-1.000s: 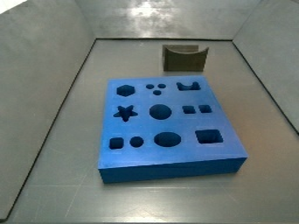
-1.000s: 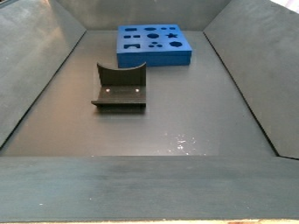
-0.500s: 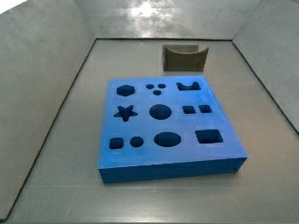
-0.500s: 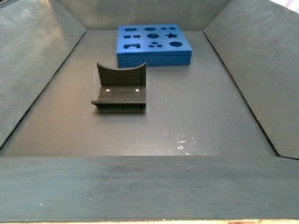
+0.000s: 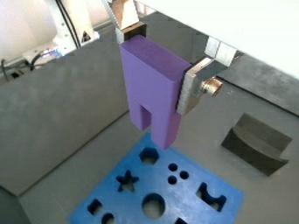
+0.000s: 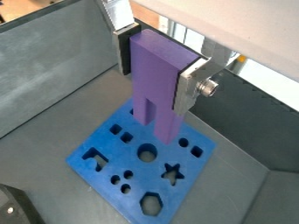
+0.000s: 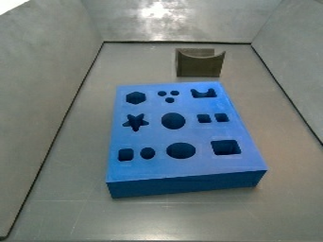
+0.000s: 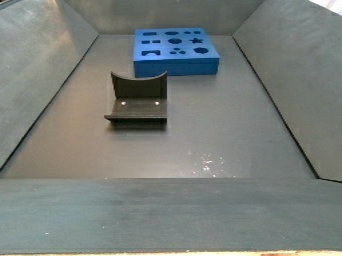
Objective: Pick up the double-square object. Move up. Place the double-square object on the fixture. Regrasp the double-square object. Move to above the board. Insert the double-square object.
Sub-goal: Insert the double-square object.
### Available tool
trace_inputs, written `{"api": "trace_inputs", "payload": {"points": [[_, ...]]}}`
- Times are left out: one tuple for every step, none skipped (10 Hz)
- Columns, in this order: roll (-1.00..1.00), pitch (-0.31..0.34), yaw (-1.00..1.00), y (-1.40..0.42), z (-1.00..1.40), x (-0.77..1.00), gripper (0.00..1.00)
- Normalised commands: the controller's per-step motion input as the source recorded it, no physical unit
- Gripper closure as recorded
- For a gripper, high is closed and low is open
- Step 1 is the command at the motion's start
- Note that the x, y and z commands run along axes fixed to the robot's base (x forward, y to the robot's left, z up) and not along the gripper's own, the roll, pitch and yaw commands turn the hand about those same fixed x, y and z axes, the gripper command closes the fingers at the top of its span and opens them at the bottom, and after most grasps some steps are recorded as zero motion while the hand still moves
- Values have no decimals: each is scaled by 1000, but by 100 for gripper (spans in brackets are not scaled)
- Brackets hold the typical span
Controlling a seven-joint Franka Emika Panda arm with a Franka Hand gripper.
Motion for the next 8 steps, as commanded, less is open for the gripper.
{"api": "trace_inputs", "payload": {"points": [[31, -169, 211, 0, -220, 237, 100], [29, -234, 206, 0, -237, 189, 100], [43, -237, 220, 0, -240, 220, 100], [54, -197, 214, 0, -254, 246, 100], [74, -174, 186, 0, -289, 243, 100], [126, -103, 137, 0, -300, 286, 100], [166, -14, 69, 0, -326, 294, 100], [137, -3, 54, 0, -357, 306, 100]]}}
